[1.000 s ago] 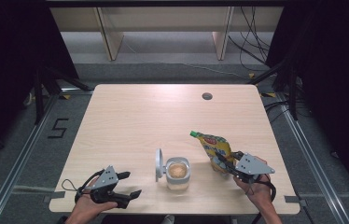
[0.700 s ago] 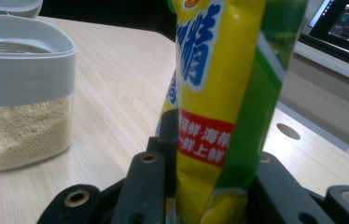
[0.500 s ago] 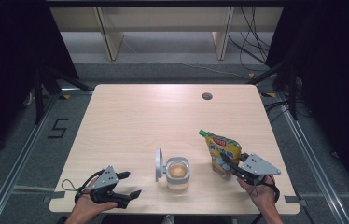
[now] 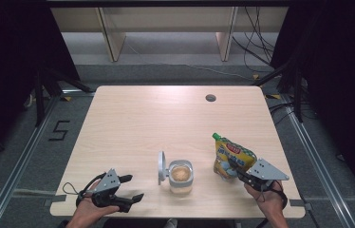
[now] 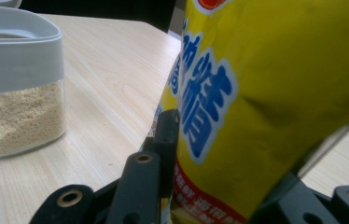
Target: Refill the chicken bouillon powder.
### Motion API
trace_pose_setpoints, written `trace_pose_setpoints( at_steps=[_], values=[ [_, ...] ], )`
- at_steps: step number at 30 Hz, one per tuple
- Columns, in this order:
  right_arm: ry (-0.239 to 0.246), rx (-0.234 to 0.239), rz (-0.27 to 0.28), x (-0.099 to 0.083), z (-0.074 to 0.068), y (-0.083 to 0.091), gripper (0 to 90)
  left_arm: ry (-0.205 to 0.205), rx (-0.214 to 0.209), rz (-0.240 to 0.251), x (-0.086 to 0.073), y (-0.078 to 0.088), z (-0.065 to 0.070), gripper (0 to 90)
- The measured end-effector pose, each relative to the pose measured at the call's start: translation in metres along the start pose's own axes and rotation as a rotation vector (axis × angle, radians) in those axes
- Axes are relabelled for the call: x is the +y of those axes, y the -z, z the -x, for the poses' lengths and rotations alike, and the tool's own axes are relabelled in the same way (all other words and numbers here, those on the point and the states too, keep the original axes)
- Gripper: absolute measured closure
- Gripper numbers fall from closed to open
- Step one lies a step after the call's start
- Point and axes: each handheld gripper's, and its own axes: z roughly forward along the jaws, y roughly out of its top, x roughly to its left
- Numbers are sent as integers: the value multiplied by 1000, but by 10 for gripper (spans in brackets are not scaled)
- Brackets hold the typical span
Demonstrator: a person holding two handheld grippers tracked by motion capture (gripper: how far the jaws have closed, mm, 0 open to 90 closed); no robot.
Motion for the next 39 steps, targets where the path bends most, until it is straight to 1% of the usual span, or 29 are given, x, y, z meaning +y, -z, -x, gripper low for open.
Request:
trace_pose_setpoints(
  at_steps=[1,4,6,7,8,11,13,16,17,18,19,20,22,23,24,26,27,28,29,30,31,32,33,34,35,36,37,38,39],
  values=[
    [2,-7,6,0,0,0,739,-1,0,0,0,0,0,204],
    [2,-6,1,0,0,0,737,3,2,17,-1,-1,0,204],
    [7,-10,0,0,-1,0,733,-4,10,6,0,-1,0,204],
    [12,-11,3,0,0,0,730,-5,3,-6,0,0,0,204],
    [4,-11,0,0,0,1,725,-1,11,9,0,-1,0,204],
    [4,-17,-4,0,0,1,700,-6,4,-5,0,0,0,204],
    [-7,-21,-6,0,1,3,670,-5,10,5,0,-1,0,204],
    [-33,-20,-9,1,-1,4,635,-5,10,3,0,-1,0,204],
    [-26,-18,-14,0,-1,5,621,-11,10,0,0,-1,0,204],
    [-31,-21,-18,0,-2,5,619,-39,10,1,0,0,-2,204],
    [-22,-19,-16,0,-2,5,603,-36,10,1,0,0,-1,204],
    [-48,-12,-20,0,-3,5,583,-36,10,1,0,0,-1,204],
    [-75,-29,-29,0,-4,6,508,-35,11,2,0,0,-1,204],
    [-88,-32,-35,0,-3,7,482,-2,12,7,0,-1,0,204],
    [-116,-30,-38,-1,-4,9,464,1,1,0,0,0,0,204],
    [-145,-28,-71,-2,-4,14,428,1,9,2,0,0,0,204],
    [-158,-63,-59,-2,-6,16,406,0,9,3,0,0,1,204],
    [-181,-50,-80,-2,-6,18,398,-7,12,-2,0,0,0,204],
    [-200,-56,-83,-2,-8,20,388,-7,11,4,0,-1,0,204],
    [-181,-57,-83,-2,-7,21,374,-38,10,1,0,0,-1,204],
    [-192,-48,-94,-2,-9,23,364,-37,11,1,0,0,-1,204],
    [-175,-47,-95,-1,-8,25,360,-37,11,2,0,0,-1,204],
    [-228,-43,-131,-1,-12,27,352,-36,11,2,0,0,-1,204],
    [-205,-50,-122,-1,-12,27,345,1,9,7,0,-1,0,204],
    [-205,-34,-144,0,-13,30,332,1,10,2,0,0,0,204],
    [-212,-40,-139,-1,-14,31,327,1,9,2,0,0,0,204],
    [-226,-36,-153,-1,-16,31,320,-4,9,6,0,-1,0,204],
    [-239,-45,-163,-1,-18,32,311,-18,10,6,0,-1,-1,204],
    [-235,-49,-165,-2,-18,33,304,-32,9,5,0,0,-2,204]
  ],
)
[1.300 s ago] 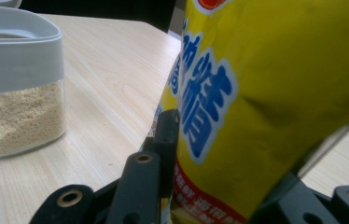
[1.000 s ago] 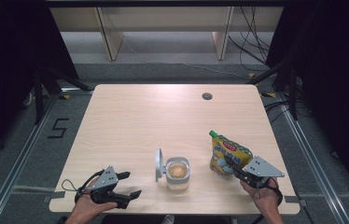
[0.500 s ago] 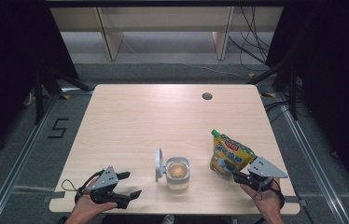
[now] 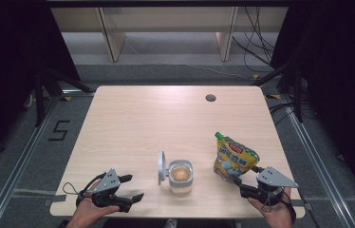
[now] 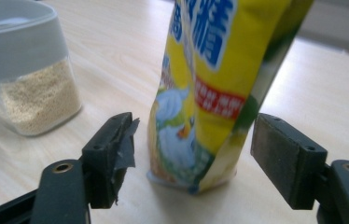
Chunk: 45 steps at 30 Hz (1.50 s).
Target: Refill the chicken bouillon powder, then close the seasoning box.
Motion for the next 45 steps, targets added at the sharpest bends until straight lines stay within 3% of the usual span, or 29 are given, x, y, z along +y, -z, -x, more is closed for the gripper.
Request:
trace_pose_setpoints(
  at_steps=[1,2,3,4,6,7,8,9,10,11,15,16,19,20,23,24,26,27,28,30,31,34,35,36,37,40,43,44,45],
  values=[
    [-47,4,-34,-1,-3,2,295,7,-8,0,0,0,0,204],
    [-46,8,-41,-2,-3,3,292,29,-6,1,0,0,1,204],
    [-59,7,-52,-3,-5,4,292,25,-3,-3,0,0,1,204],
    [-35,11,-58,-4,-4,4,292,-19,3,-23,1,2,-2,204],
    [-15,4,-73,-6,-6,7,289,-1,0,-9,1,1,-1,204],
    [-35,6,-91,-7,-9,9,289,-3,2,-10,1,1,-1,204],
    [-30,6,-95,-7,-9,10,289,28,6,-12,0,0,0,203],
    [-26,-2,-84,-8,-10,10,286,10,13,-30,0,1,-2,202],
    [-38,2,-106,-8,-10,12,282,14,20,-25,0,1,-1,201],
    [-10,4,-96,-10,-9,11,275,21,15,-13,0,1,0,200],
    [0,-15,-105,-12,-8,15,272,8,16,-9,1,0,-1,195],
    [-27,-10,-118,-13,-10,17,272,9,13,-5,1,0,-1,195],
    [-8,-17,-119,-14,-11,18,275,-2,5,-14,1,1,-3,194],
    [-24,-21,-125,-14,-13,19,275,30,10,-10,1,1,-1,194],
    [-17,-8,-147,-14,-14,19,275,10,5,1,1,2,-2,194],
    [-55,-15,-156,-15,-18,20,275,10,0,-3,2,2,-1,194],
    [-34,-19,-160,-15,-17,21,276,43,2,25,3,0,2,194],
    [-38,-19,-164,-15,-18,21,275,40,-5,6,4,2,2,194],
    [1,-24,-147,-16,-15,21,275,40,-7,10,5,1,2,194],
    [-13,-22,-153,-16,-16,21,275,21,-5,12,7,1,2,194],
    [-23,-19,-159,-17,-17,22,275,47,-11,18,7,0,4,194],
    [-28,-13,-164,-17,-18,21,276,43,-12,17,9,0,7,204],
    [-19,-10,-171,-17,-17,21,276,8,-17,18,11,-1,5,210],
    [-1,-19,-162,-17,-17,21,278,16,-16,28,12,-1,6,231],
    [-2,-16,-162,-17,-17,21,281,27,-17,28,12,-1,7,310],
    [-16,-12,-175,-17,-18,22,282,-12,-21,41,16,-2,8,530],
    [-14,-11,-173,-17,-17,22,286,-39,-22,60,19,-1,10,691],
    [-11,-11,-173,-17,-18,22,287,-70,-24,70,21,0,9,735],
    [-11,-14,-174,-17,-17,22,287,-51,-15,76,23,1,10,783]
  ],
)
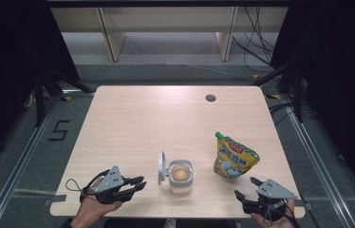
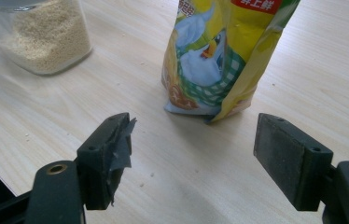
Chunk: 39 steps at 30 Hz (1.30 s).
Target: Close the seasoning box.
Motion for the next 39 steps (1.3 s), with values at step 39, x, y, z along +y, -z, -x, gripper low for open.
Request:
trace_pose_setpoints(
  at_steps=[39],
  values=[
    [-8,-13,-4,-2,0,1,294,-74,-83,53,54,-11,16,890]
  ],
)
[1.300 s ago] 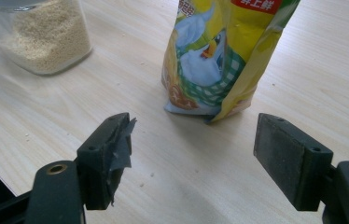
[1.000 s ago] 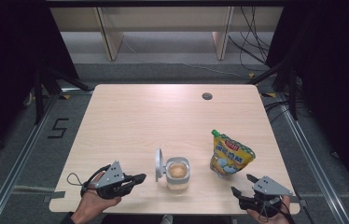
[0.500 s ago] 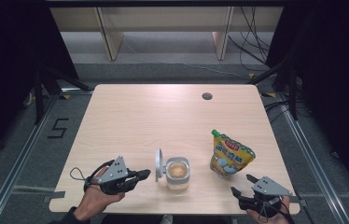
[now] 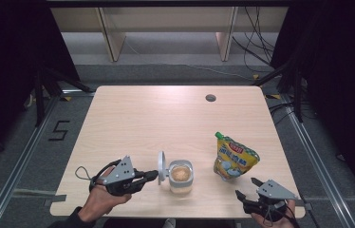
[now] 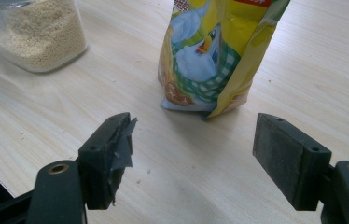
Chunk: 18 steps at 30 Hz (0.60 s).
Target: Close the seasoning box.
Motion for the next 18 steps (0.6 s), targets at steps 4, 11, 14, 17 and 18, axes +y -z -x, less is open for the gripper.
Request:
trace_pose_setpoints(
  at_steps=[4,11,14,17,18],
  values=[
    [13,-9,12,0,1,0,294,-16,-6,1,2,-2,1,890],
    [15,-8,13,0,1,0,294,-18,-11,3,5,-6,3,890],
    [17,-9,14,0,1,0,294,-9,-18,7,6,-8,4,890],
    [17,-6,15,0,1,0,293,-22,-15,0,8,-9,5,890],
    [18,-9,15,0,1,0,294,-13,-14,0,8,-9,5,890]
  ],
)
